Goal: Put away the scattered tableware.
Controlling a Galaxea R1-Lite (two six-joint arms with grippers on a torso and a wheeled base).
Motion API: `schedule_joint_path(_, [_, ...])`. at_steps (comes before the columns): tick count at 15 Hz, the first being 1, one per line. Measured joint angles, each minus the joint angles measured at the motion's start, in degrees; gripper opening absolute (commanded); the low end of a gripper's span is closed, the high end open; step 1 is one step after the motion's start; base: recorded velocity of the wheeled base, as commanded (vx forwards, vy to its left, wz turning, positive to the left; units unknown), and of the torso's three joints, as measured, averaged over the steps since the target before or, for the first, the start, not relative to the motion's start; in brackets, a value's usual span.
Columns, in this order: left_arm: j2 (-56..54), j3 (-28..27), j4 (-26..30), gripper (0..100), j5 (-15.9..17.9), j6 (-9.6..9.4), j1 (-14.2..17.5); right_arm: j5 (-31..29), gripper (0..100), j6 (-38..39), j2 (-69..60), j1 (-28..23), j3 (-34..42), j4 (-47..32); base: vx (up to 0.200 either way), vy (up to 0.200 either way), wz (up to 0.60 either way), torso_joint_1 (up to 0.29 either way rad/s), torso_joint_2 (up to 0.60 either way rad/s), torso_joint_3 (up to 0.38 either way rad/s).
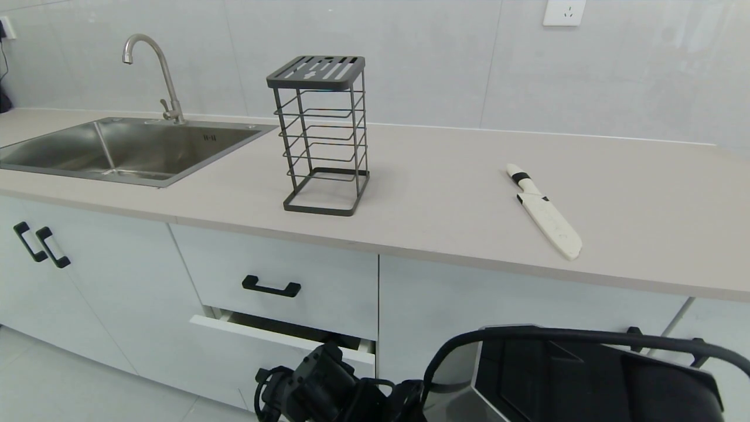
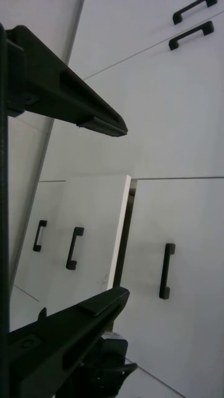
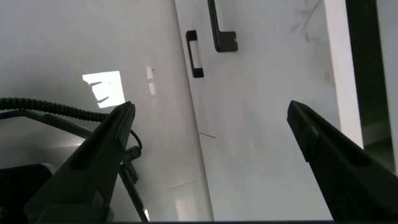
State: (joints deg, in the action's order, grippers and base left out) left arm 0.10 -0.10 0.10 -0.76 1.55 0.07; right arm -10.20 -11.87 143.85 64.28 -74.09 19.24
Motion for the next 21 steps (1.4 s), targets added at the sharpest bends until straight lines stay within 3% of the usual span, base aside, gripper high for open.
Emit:
schedule_joint_path(6, [0.0, 0.0, -0.02, 100, -0.02, 0.0, 0.0, -1.39, 100, 0.41, 2.66, -3.1, -3.8, 0.46, 0.0, 0.0, 0.0, 0.0, 0.0, 0.0])
schedule_joint_path(8, [0.0, 0.0, 0.0, 100, 0.0, 0.0, 0.0, -4.55, 100, 0.46, 3.06, -3.38, -4.24, 1.58, 0.0, 0.0, 0.0, 0.0, 0.0, 0.0])
schedule_joint_path(11, [0.0, 0.0, 0.0, 100, 0.0, 0.0, 0.0, -4.51, 100, 0.5, 1.79, -2.68, -3.3, 1.73, 0.0, 0.0, 0.0, 0.0, 0.0, 0.0])
schedule_joint_path(16, [0.0, 0.0, 0.0, 100, -0.02, 0.0, 0.0, -3.1, 100, 1.62, -13.64, 0.85, 8.03, 2.79, 0.0, 0.0, 0.0, 0.0, 0.0, 0.0])
schedule_joint_path(21, [0.0, 0.0, 0.0, 100, 0.0, 0.0, 0.0, -2.79, 100, 4.99, -40.0, 1.76, 31.07, 4.38, 0.0, 0.0, 0.0, 0.0, 0.0, 0.0])
